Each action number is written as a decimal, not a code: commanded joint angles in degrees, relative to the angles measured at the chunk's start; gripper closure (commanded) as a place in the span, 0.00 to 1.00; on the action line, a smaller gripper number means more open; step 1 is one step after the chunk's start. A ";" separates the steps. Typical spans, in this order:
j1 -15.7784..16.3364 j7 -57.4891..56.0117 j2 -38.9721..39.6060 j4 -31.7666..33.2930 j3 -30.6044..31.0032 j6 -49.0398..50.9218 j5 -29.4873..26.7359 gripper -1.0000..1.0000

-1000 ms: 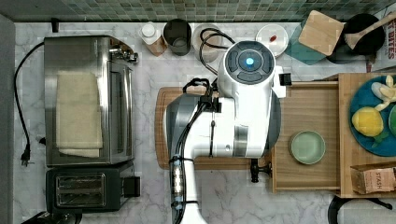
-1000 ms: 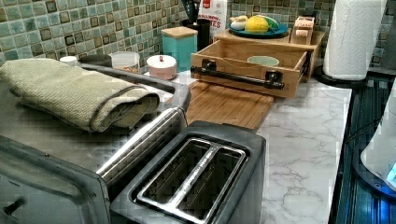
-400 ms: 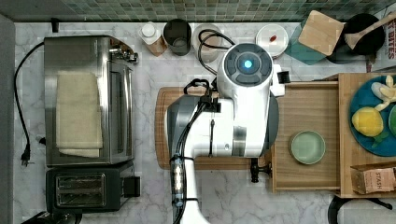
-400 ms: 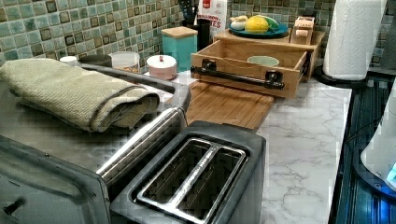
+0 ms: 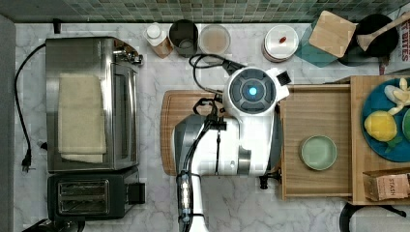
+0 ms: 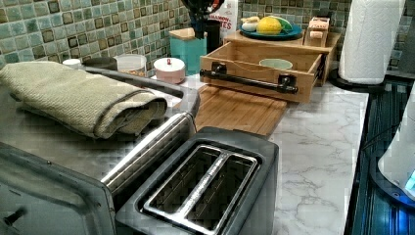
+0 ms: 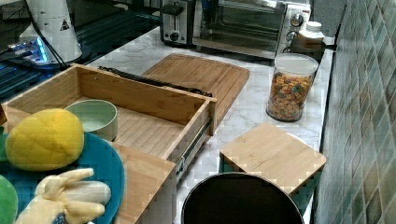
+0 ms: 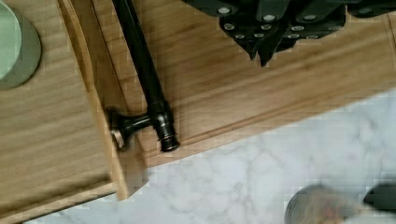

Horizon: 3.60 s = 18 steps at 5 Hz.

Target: Close the drawer.

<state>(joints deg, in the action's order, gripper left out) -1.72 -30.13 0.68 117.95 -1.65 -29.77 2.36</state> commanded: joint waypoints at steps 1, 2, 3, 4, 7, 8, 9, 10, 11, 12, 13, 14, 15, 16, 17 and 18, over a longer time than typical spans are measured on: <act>4.28 -7.84 -2.72 10.93 4.07 -6.98 5.75 1.00; 1.95 -5.20 0.25 12.11 6.35 -8.75 9.74 1.00; 2.96 -0.06 4.21 9.83 5.26 -5.67 12.63 1.00; 1.50 2.35 5.52 13.04 4.80 -11.43 15.29 1.00; -1.69 -5.64 5.17 15.55 0.95 -15.07 13.34 1.00; -2.67 -9.63 5.69 15.43 -1.28 -16.89 13.00 1.00; -4.42 -14.67 5.69 15.46 -3.63 -18.69 12.98 1.00; -7.41 -21.22 6.98 13.21 -4.95 -17.75 11.18 1.00; -11.02 -27.62 9.46 10.02 -5.81 -17.54 8.82 1.00; -12.66 -31.91 10.77 8.22 -7.63 -18.49 7.09 1.00; -14.50 -33.67 10.79 5.44 -9.28 -17.47 8.26 1.00; -16.67 -39.35 12.45 1.75 -12.15 -17.95 7.55 1.00; -18.52 -45.50 14.42 -1.74 -15.00 -19.35 4.54 1.00; -22.38 -54.51 17.41 -3.38 -15.11 -25.96 0.36 1.00; -24.13 -59.20 19.09 -5.38 -16.11 -29.23 -1.91 1.00; -23.07 -54.25 18.27 -5.46 -18.44 -30.02 3.70 1.00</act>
<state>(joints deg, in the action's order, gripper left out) -20.39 -85.66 18.63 122.87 -13.85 -53.88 1.21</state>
